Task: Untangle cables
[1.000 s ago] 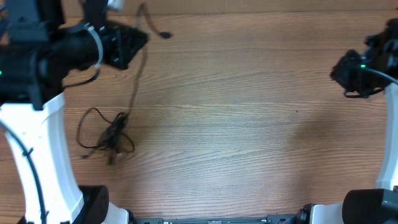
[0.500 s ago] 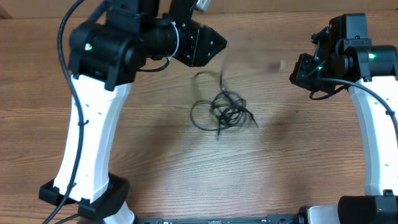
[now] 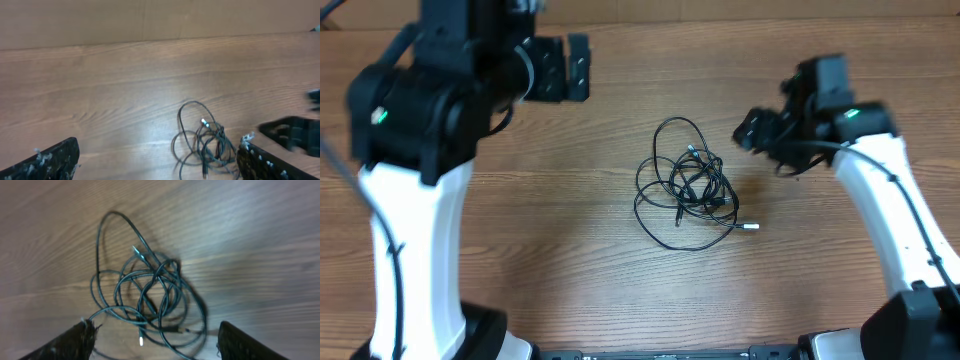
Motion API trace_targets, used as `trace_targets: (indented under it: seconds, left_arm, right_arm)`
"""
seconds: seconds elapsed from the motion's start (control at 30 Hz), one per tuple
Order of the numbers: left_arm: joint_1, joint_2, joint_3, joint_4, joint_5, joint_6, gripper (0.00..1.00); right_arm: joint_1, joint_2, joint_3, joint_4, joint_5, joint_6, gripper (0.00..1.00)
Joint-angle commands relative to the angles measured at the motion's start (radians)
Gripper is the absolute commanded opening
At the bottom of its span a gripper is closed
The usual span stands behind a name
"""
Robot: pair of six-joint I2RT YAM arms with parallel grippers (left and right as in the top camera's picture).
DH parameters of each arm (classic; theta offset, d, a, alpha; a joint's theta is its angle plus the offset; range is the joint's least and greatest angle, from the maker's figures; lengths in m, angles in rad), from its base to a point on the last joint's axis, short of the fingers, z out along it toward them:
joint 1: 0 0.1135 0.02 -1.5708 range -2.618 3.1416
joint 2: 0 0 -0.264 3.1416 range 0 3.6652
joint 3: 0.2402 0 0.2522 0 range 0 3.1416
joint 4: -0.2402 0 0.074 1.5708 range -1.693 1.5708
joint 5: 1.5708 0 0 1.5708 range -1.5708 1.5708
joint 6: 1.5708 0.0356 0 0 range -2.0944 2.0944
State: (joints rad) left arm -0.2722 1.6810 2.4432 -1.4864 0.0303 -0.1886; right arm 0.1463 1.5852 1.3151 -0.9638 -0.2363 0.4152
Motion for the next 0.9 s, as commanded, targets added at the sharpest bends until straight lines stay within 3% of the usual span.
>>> trace_targets:
  seconds: [0.0, 0.1, 0.27, 0.47, 0.67, 0.7, 0.73, 0.87]
  left_arm:
    - [-0.003, -0.038, 0.01, -0.04, -0.023, -0.017, 1.0]
    - [-0.003, -0.042, 0.01, -0.093, -0.023, -0.017, 1.0]
    - [-0.003, -0.043, 0.01, -0.201, -0.024, -0.013, 1.0]
    - [-0.003, -0.086, 0.009, -0.203, -0.043, 0.005, 1.0]
    - [-0.003, -0.191, 0.009, -0.203, -0.086, 0.005, 1.0]
    - [-0.003, -0.209, 0.008, -0.203, -0.085, 0.005, 1.0]
    - [-0.003, -0.227, 0.008, -0.203, -0.085, 0.005, 1.0]
    - [-0.003, -0.288, 0.008, -0.203, -0.085, 0.005, 1.0]
  right_arm:
    - [0.057, 0.0, -0.143, 0.091, -0.003, 0.156, 0.77]
    - [0.113, 0.0, -0.269, 0.226, 0.0, 0.159, 0.8]
    - [0.193, 0.005, -0.462, 0.484, 0.082, 0.127, 0.94]
    - [0.202, 0.126, -0.526, 0.563, 0.124, 0.127, 0.91]
    - [0.202, 0.372, -0.526, 0.641, 0.107, 0.128, 0.51]
    - [0.202, 0.411, -0.526, 0.663, 0.097, 0.133, 0.33]
    - [0.202, 0.444, -0.525, 0.674, 0.097, 0.149, 0.04]
    - [0.201, 0.539, -0.524, 0.715, 0.088, 0.187, 0.04]
